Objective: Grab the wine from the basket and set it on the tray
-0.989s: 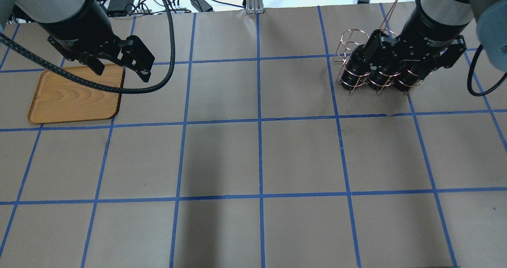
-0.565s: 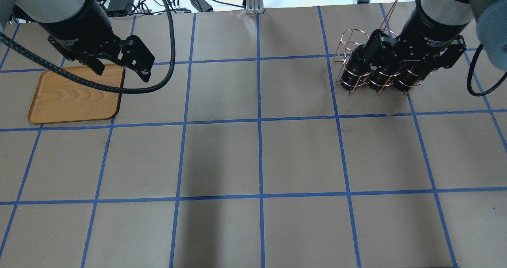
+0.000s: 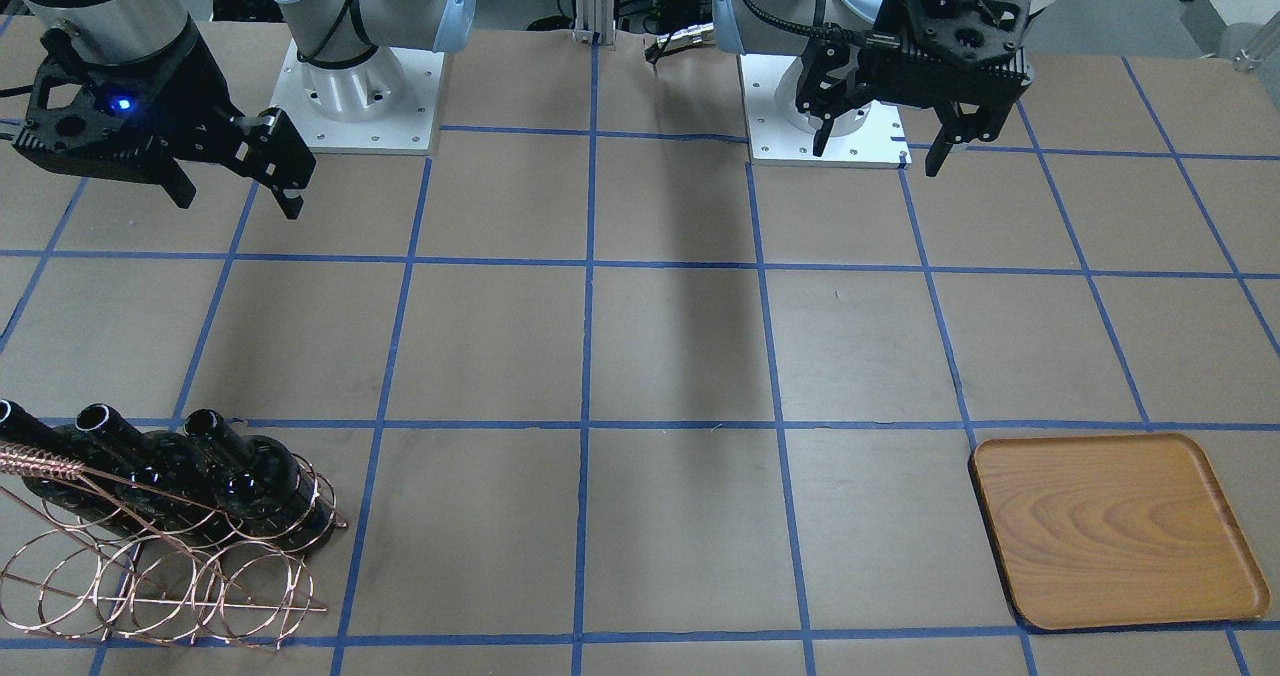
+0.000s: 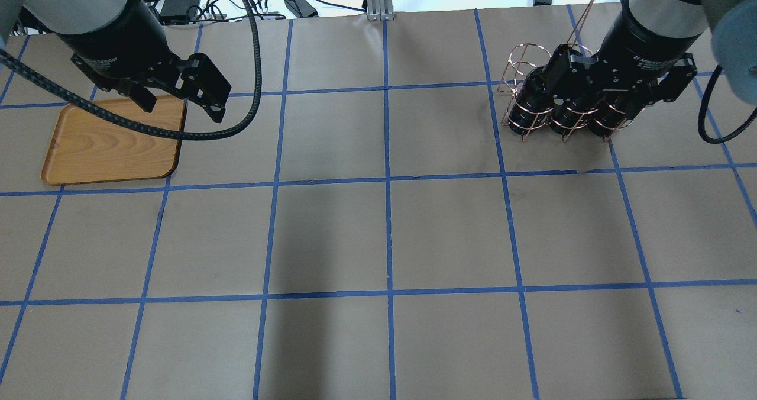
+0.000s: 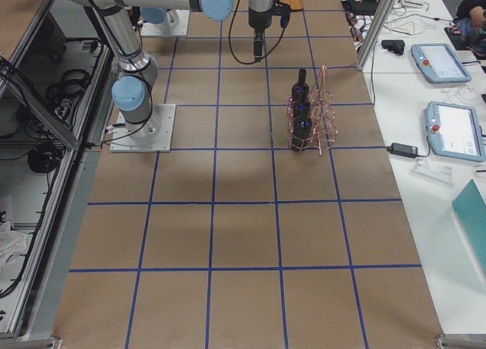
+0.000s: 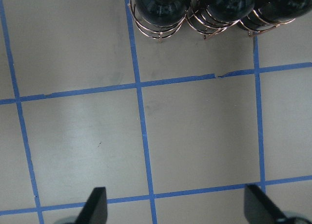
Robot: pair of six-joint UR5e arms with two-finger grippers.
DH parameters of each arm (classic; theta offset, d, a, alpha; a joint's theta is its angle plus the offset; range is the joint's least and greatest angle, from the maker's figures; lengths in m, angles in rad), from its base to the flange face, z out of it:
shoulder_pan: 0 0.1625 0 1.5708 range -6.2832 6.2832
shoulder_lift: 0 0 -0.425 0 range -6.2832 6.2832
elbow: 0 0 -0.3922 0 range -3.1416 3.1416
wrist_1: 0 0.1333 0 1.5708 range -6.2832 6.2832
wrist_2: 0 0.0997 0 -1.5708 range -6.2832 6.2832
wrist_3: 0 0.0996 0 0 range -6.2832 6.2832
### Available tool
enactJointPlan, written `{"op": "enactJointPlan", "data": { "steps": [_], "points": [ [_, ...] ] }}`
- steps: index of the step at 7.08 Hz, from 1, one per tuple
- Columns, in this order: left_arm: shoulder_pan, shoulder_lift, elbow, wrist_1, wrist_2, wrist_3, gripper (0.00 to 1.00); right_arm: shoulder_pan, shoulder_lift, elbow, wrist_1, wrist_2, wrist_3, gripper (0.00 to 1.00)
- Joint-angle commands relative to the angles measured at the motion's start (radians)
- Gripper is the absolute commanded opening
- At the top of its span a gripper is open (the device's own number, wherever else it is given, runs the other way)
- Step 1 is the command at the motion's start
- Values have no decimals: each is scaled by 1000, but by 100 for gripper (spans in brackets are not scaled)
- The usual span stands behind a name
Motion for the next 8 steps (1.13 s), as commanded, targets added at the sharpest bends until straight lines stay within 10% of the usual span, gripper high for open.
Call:
{"op": "enactJointPlan", "data": {
  "steps": [1,8],
  "points": [
    [0,0,0,0,-1,0,100,0,0,-2,0,-33,1,100],
    [2,0,0,0,1,2,100,-55,10,-4,-66,-32,-82,100]
  ]
}}
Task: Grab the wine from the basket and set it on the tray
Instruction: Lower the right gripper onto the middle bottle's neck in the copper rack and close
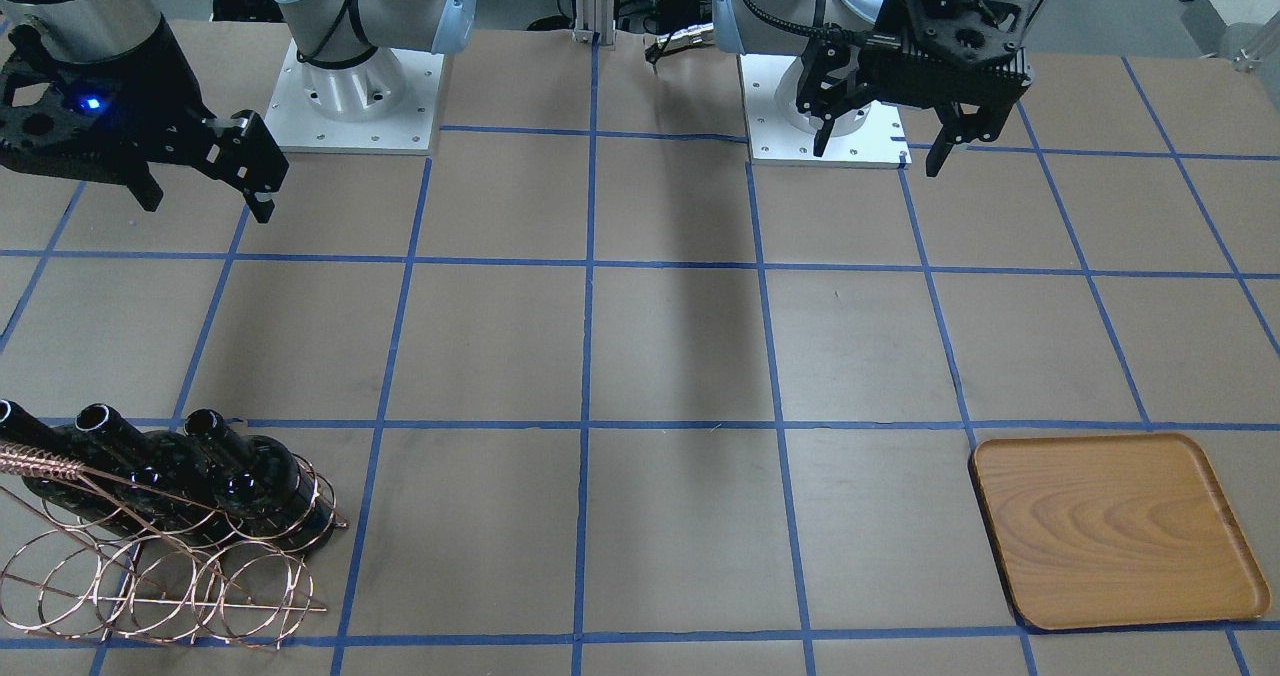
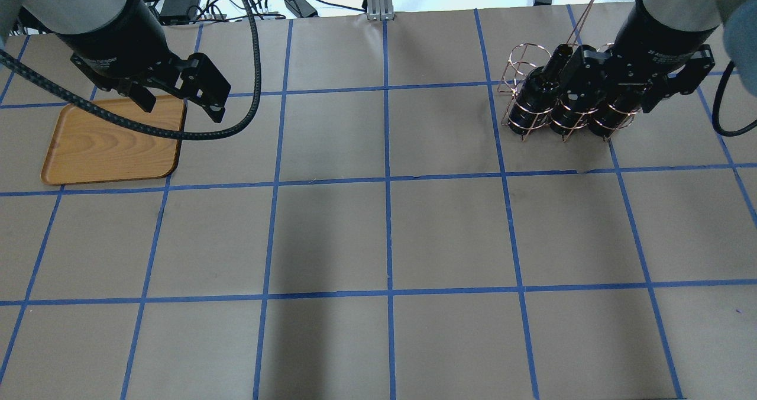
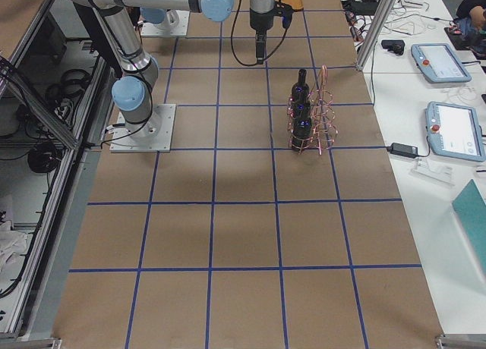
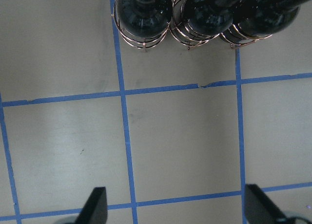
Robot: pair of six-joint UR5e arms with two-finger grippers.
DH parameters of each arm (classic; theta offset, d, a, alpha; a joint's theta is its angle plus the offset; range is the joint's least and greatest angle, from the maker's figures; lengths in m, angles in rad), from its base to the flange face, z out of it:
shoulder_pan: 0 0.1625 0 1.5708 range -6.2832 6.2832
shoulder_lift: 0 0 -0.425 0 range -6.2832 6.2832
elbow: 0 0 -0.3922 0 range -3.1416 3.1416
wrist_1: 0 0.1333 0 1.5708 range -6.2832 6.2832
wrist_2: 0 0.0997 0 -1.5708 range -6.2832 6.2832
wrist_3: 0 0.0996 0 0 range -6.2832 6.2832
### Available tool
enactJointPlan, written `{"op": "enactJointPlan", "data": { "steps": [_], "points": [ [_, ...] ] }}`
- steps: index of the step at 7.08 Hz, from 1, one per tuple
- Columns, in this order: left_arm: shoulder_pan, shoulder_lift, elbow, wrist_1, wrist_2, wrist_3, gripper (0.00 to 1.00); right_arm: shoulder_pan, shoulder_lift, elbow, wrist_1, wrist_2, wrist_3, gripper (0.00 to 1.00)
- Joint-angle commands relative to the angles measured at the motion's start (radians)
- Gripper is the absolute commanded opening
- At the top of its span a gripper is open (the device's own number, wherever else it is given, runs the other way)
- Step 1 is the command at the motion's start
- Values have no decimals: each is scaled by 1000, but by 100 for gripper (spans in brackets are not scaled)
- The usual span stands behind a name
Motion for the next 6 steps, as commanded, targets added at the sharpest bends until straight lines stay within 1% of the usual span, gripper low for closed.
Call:
{"op": "enactJointPlan", "data": {
  "steps": [1,3,4,5,6],
  "points": [
    [1,0,0,0,-1,0,100,-62,37,-1,-70,7,-52,100],
    [1,0,0,0,0,0,100,-90,100,0,-218,5,-185,100],
    [1,0,0,0,2,0,100,-90,138,0,-278,13,-190,98],
    [-1,0,0,0,0,0,100,-92,180,0,-333,16,-230,88],
    [1,0,0,0,0,0,100,-96,212,-1,-347,18,-251,81]
  ]
}}
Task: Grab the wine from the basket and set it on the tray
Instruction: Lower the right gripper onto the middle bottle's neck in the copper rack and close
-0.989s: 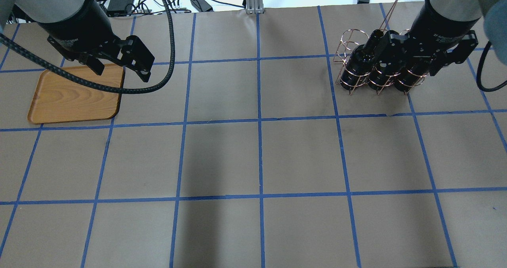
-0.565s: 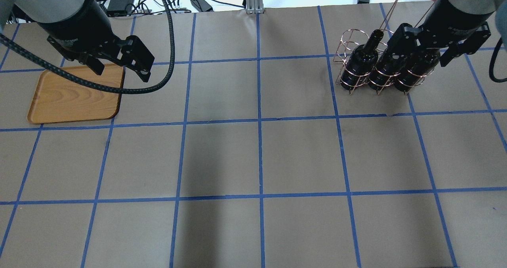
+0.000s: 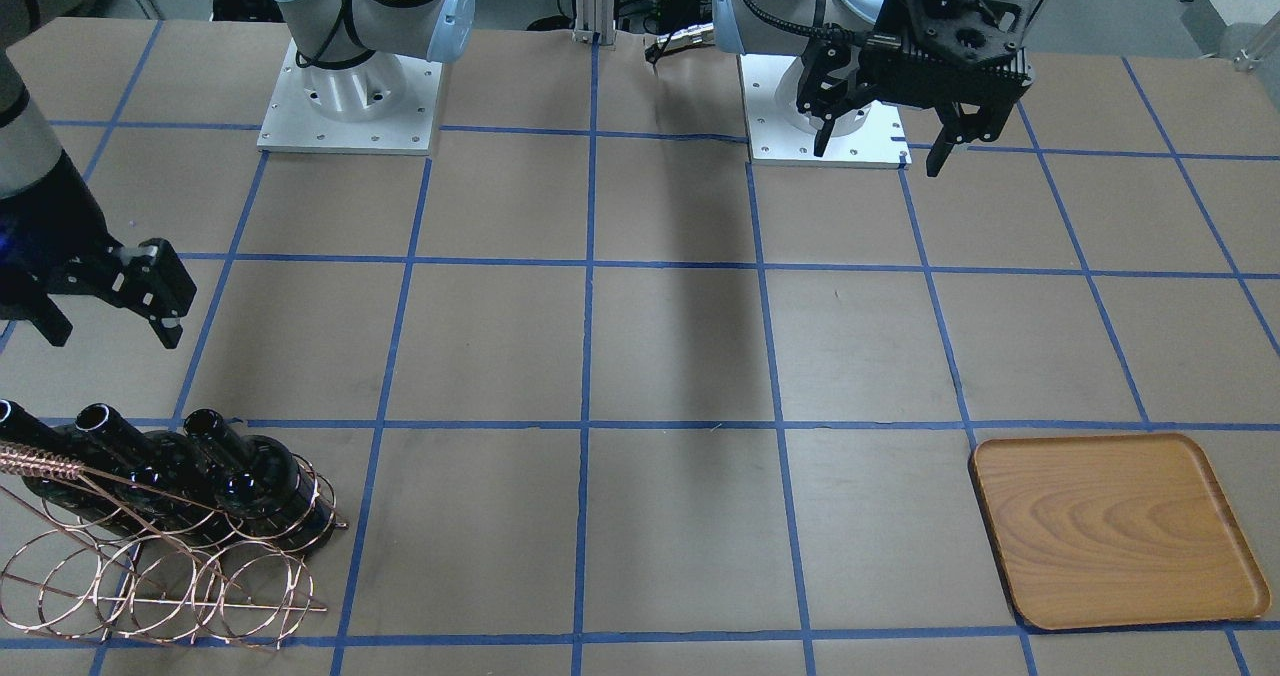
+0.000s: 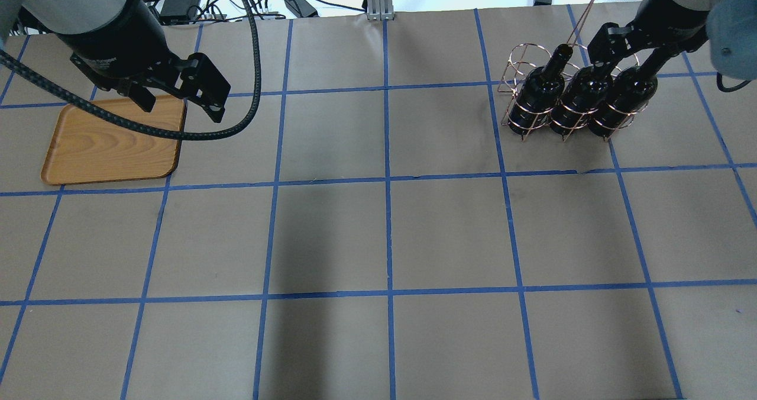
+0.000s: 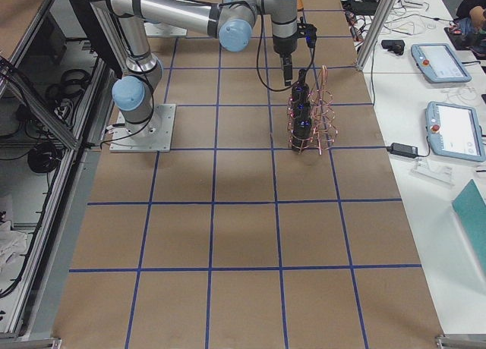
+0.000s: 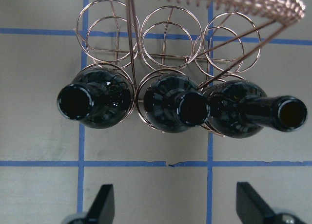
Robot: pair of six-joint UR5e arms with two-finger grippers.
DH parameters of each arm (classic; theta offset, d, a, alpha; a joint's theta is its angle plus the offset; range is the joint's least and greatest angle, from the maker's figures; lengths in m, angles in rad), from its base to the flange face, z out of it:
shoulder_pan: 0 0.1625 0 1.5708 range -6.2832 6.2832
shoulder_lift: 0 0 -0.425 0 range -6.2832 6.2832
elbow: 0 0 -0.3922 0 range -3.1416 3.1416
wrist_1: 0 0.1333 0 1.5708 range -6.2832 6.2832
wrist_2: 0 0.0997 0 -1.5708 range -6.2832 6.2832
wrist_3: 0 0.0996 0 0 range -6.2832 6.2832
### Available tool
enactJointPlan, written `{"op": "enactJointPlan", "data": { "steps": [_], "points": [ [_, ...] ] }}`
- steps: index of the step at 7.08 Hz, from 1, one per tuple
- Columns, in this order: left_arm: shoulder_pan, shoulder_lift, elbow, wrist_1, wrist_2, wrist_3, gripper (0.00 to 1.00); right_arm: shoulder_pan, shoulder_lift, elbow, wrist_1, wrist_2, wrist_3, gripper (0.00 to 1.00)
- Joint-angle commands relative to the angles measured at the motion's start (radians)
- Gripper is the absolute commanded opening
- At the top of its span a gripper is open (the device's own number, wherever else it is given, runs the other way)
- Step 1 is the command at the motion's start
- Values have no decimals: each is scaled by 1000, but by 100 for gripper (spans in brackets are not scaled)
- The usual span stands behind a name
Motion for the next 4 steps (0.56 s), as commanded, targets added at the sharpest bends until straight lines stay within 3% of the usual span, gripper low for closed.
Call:
{"op": "enactJointPlan", "data": {
  "steps": [1,4],
  "points": [
    [1,0,0,0,0,0,100,-14,65,0,-69,3,-45,78],
    [1,0,0,0,0,0,100,-34,110,-7,-114,11,-64,75]
  ]
}}
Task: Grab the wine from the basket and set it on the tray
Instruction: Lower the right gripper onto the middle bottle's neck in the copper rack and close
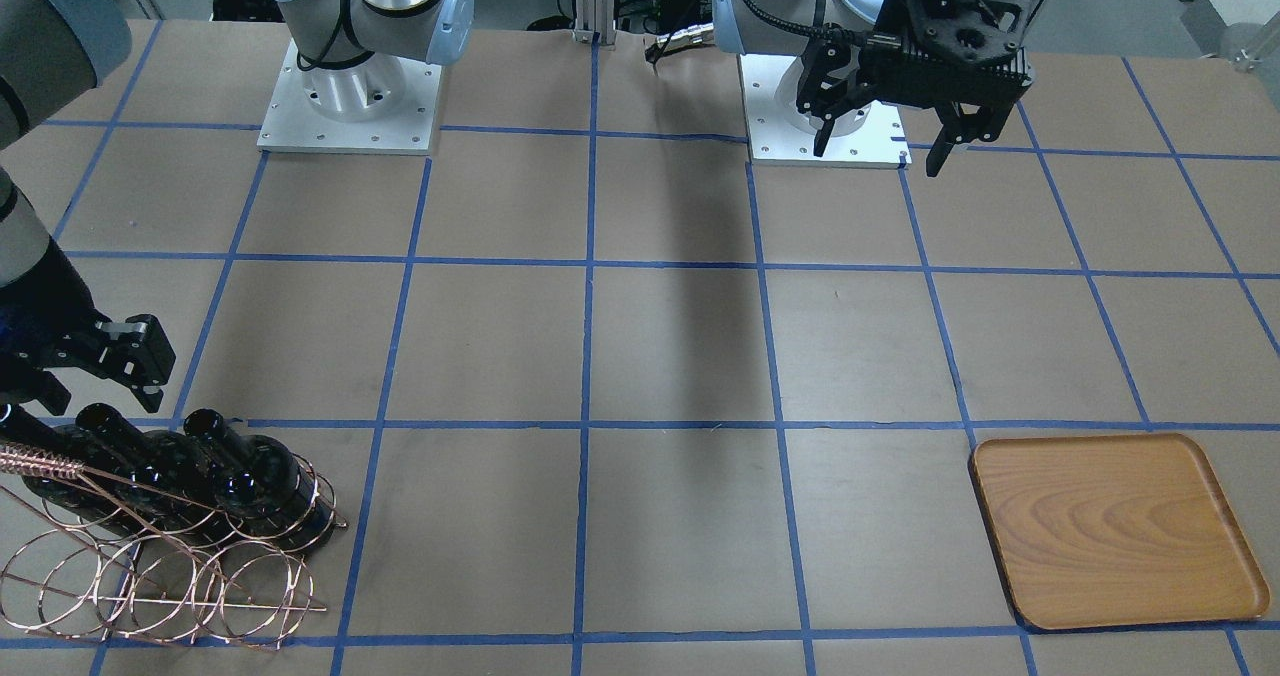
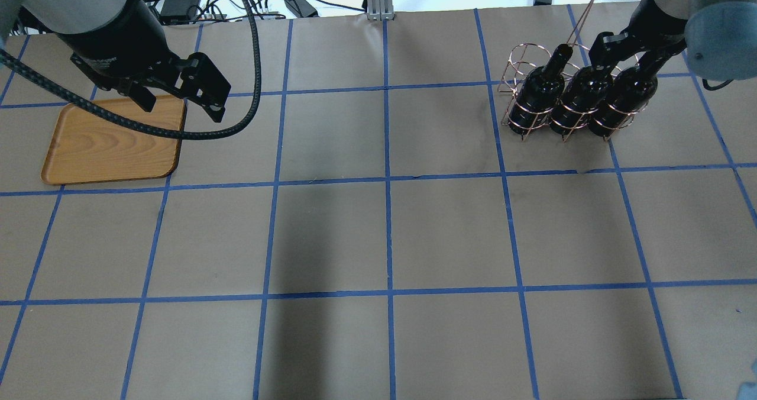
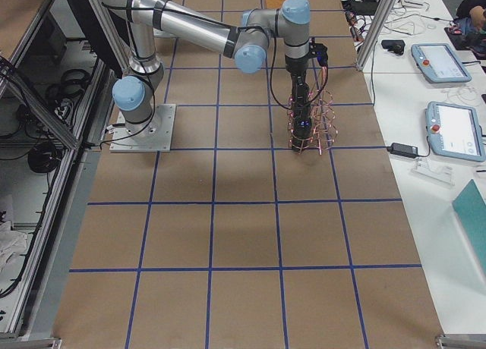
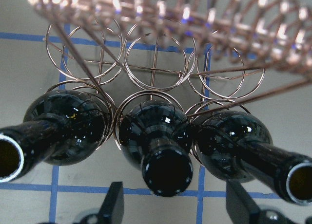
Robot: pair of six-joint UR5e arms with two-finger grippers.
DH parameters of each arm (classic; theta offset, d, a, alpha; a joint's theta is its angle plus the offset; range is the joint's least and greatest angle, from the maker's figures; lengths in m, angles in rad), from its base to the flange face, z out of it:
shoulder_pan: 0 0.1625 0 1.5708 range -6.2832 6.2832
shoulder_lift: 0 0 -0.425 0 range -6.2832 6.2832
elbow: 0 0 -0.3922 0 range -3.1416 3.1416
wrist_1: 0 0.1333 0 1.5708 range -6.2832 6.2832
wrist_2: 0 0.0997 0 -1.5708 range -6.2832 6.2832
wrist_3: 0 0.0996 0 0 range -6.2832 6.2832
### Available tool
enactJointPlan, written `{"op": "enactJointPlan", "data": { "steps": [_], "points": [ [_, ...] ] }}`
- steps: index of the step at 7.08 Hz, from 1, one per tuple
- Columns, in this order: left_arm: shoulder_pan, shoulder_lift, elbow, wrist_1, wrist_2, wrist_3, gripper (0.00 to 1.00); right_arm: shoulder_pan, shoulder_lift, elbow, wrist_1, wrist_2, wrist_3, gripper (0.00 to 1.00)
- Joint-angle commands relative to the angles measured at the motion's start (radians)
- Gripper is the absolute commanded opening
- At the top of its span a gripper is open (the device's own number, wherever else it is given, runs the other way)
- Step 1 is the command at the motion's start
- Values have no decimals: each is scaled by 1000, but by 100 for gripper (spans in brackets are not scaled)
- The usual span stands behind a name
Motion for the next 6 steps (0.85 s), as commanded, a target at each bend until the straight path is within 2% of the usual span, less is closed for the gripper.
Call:
{"op": "enactJointPlan", "data": {
  "steps": [1,2,5,6],
  "points": [
    [0,2,0,0,1,0,100,-3,29,-4,-55,13,0,71],
    [0,2,0,2,1,0,100,-3,32,-4,-60,65,7,71],
    [0,2,0,0,1,0,100,-3,32,-7,-62,65,14,71],
    [0,2,0,0,-1,0,100,-3,32,-5,-62,64,15,66]
  ]
}}
